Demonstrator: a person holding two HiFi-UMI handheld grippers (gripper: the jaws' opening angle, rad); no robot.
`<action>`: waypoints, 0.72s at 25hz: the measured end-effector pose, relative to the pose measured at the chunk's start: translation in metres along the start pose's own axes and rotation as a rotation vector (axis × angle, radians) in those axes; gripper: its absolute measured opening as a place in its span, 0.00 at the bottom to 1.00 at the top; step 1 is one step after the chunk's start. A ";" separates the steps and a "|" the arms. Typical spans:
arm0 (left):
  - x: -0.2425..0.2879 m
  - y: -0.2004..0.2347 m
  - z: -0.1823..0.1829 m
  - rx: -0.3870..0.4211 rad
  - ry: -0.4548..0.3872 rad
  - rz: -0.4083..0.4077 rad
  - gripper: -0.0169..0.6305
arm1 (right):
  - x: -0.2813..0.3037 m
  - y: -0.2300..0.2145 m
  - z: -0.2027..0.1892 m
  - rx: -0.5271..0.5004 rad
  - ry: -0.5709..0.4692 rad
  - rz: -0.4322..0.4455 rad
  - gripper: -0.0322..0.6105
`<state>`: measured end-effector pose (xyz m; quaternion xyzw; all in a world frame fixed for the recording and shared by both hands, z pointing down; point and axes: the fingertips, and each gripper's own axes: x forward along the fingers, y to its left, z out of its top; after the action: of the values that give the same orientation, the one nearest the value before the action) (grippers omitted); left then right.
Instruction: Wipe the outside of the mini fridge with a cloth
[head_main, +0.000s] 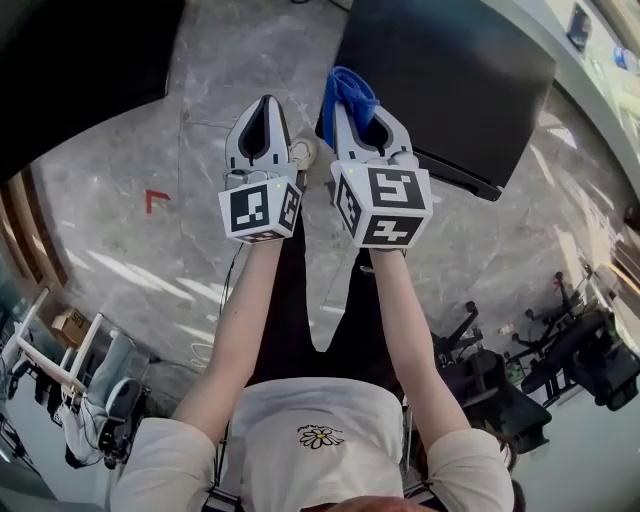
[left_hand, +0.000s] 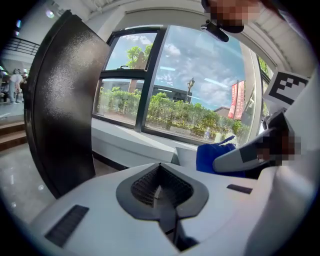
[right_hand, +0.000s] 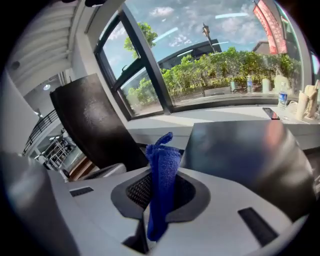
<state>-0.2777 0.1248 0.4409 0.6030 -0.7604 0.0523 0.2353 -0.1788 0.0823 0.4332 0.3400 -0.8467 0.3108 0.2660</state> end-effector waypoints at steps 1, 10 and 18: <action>0.001 0.008 -0.002 -0.002 0.003 0.006 0.03 | 0.009 0.008 -0.008 -0.011 0.021 0.011 0.15; -0.003 0.049 -0.015 0.021 0.024 0.032 0.03 | 0.059 -0.008 -0.062 0.057 0.155 -0.068 0.15; 0.002 0.035 -0.026 0.036 0.038 0.004 0.03 | 0.060 -0.017 -0.063 0.073 0.141 -0.077 0.15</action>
<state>-0.3033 0.1418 0.4719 0.6044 -0.7560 0.0781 0.2388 -0.1894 0.0924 0.5207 0.3593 -0.8003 0.3540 0.3242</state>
